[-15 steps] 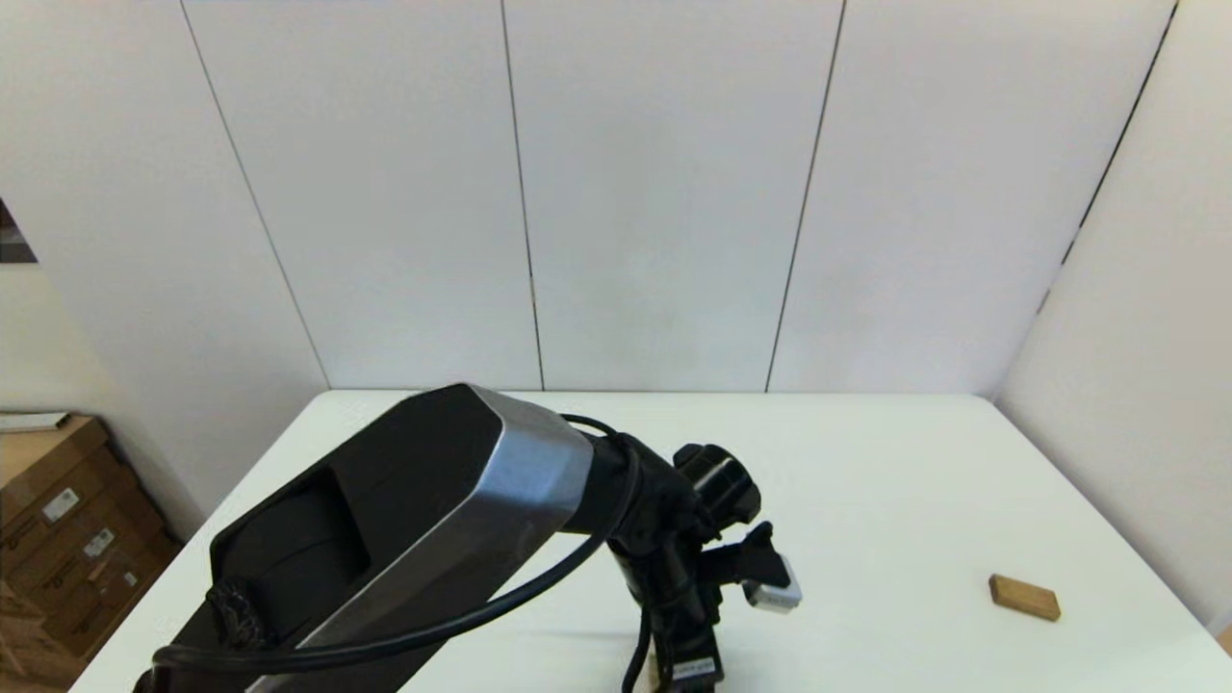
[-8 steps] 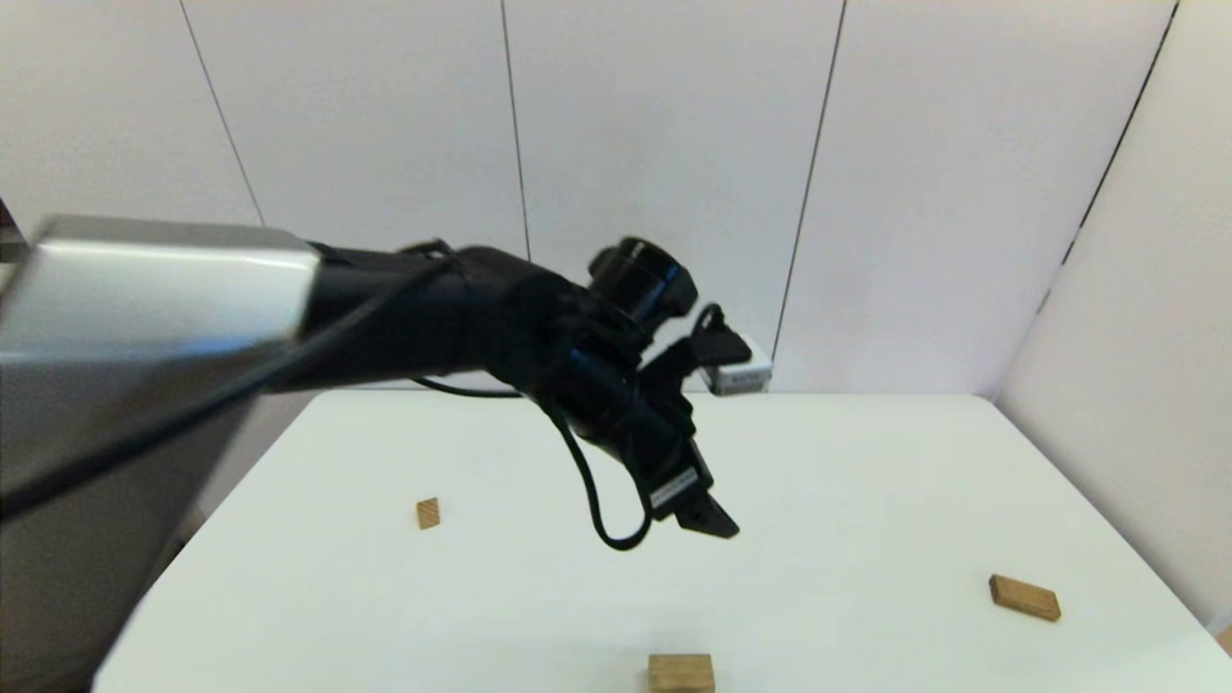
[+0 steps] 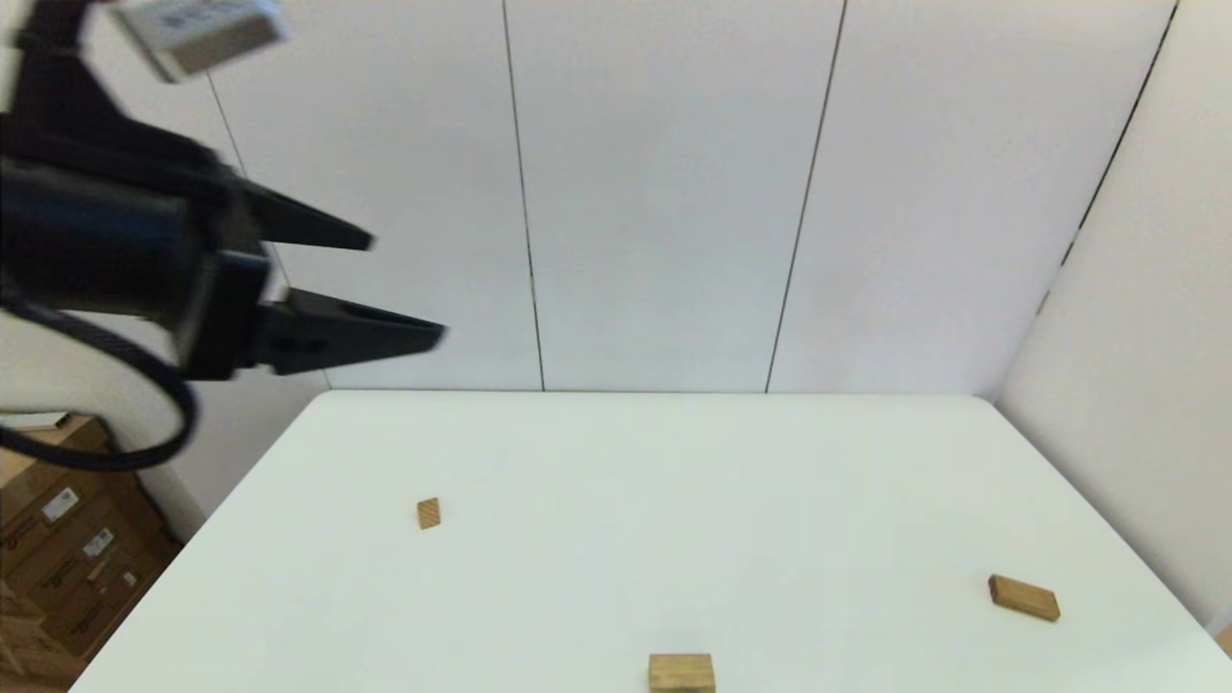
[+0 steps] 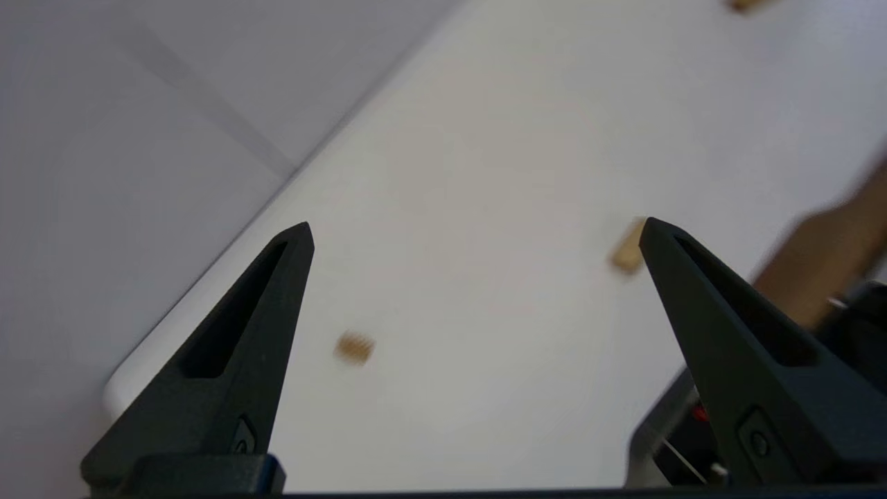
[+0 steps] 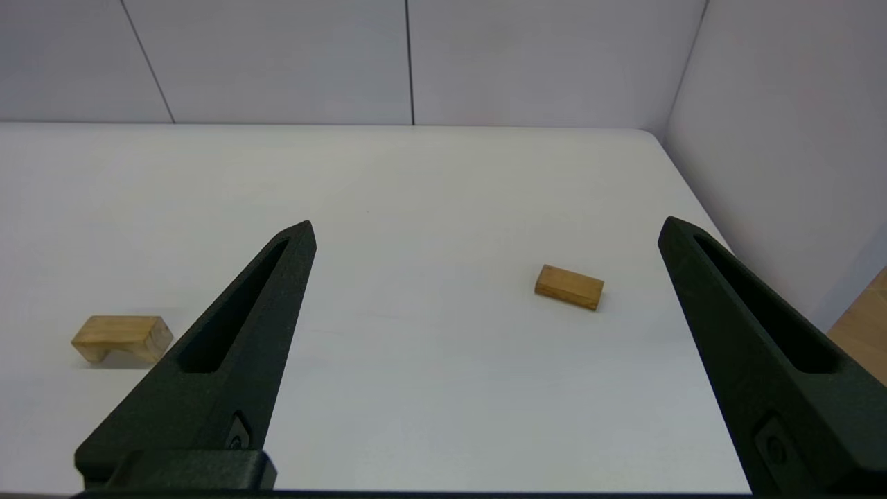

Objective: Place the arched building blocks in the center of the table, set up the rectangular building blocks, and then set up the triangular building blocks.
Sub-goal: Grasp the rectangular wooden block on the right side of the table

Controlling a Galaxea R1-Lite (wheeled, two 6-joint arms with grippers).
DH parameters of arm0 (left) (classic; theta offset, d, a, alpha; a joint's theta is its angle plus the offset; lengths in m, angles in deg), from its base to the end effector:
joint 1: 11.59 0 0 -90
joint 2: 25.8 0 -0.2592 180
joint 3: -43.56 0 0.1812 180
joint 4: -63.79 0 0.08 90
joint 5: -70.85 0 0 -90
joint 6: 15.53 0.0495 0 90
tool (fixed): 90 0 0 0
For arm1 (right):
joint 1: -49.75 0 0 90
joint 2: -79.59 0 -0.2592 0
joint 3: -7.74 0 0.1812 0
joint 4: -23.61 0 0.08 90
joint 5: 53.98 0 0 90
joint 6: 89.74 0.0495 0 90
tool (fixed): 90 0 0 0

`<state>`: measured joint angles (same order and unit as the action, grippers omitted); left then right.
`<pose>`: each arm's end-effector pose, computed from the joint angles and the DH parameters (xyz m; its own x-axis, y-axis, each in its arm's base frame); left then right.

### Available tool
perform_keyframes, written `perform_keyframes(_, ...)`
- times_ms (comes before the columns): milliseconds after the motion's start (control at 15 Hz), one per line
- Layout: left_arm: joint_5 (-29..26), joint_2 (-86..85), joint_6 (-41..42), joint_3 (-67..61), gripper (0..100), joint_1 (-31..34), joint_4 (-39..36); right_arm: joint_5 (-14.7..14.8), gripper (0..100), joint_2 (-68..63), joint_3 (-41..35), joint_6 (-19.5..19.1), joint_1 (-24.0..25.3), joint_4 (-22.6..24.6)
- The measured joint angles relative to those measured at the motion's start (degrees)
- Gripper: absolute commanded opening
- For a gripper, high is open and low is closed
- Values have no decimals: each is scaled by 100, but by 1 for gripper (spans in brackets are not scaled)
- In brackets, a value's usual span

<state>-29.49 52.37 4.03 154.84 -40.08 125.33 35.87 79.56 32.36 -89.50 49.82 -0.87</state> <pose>0.1819 -0.1088 0.2914 0.6747 -0.5704 -0.4684 0.7130 0.6678 0.2139 0.0351 0.0002 0.0758 1.0000 0.0038 0.0019 -0.0038 1.0000 0.0042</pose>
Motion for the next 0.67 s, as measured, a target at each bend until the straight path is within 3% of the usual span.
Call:
perform_keyframes(333, 69, -2732, -171, -2002, 100, 2224, -769, -2, 100, 0, 0, 2, 0, 2)
perform_keyframes(667, 54, -5188, -518, -3984, 100, 2882, -1226, 0, 100, 0, 0, 0, 0, 2)
